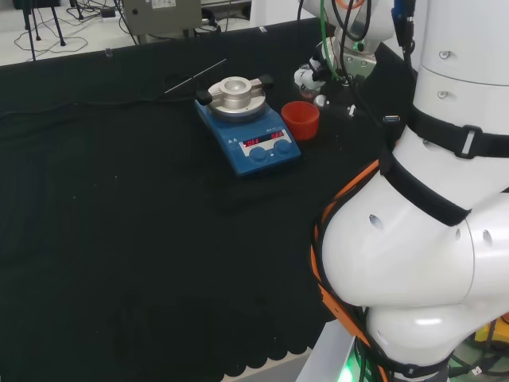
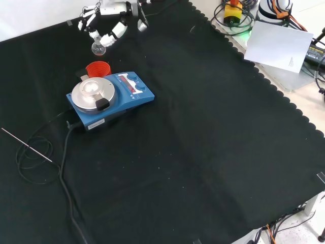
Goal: Place the round-bottom flask on the heater.
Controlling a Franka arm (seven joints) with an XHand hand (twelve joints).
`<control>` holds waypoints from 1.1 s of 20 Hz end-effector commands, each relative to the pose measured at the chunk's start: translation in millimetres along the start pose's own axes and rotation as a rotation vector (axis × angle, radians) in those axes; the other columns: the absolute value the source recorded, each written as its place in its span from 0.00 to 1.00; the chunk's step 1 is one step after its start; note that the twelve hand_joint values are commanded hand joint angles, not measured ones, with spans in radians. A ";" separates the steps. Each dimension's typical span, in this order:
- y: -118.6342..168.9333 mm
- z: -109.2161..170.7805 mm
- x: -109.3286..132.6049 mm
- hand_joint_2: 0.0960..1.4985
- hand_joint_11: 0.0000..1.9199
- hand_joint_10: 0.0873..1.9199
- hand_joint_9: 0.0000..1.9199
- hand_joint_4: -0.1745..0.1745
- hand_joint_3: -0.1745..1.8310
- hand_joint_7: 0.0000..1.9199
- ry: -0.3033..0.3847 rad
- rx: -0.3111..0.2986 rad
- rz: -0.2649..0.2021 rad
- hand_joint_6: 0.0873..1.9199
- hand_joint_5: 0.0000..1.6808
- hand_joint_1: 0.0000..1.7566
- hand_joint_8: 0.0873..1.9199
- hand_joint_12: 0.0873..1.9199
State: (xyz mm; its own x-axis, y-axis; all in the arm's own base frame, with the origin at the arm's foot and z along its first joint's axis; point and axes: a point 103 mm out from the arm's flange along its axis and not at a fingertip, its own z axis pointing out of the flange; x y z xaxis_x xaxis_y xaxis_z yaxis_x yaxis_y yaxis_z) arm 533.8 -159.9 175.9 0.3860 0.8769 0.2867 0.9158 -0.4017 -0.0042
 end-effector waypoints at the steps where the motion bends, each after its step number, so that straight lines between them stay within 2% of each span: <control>1: -10.0 -6.7 0.5 0.58 0.02 0.36 0.22 0.52 0.43 0.15 0.008 0.011 -0.012 0.74 0.48 0.57 0.34 0.70; 4: -15.2 -12.6 15.3 0.58 0.02 0.36 0.22 0.52 0.43 0.15 -0.008 0.004 -0.009 0.74 0.48 0.57 0.34 0.70; 11: -14.2 -22.5 53.1 0.58 0.02 0.36 0.22 0.51 0.43 0.15 0.025 0.024 -0.062 0.74 0.48 0.57 0.34 0.70; 22: -2.3 -16.2 113.8 0.57 0.02 0.36 0.22 0.51 0.44 0.15 0.054 0.053 -0.123 0.75 0.49 0.57 0.34 0.70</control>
State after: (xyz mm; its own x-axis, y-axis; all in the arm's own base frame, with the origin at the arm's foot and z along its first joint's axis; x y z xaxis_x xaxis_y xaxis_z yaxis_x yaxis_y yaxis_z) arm 560.2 -88.0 222.2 0.2889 0.9006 0.3249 0.9527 -0.3039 -0.0048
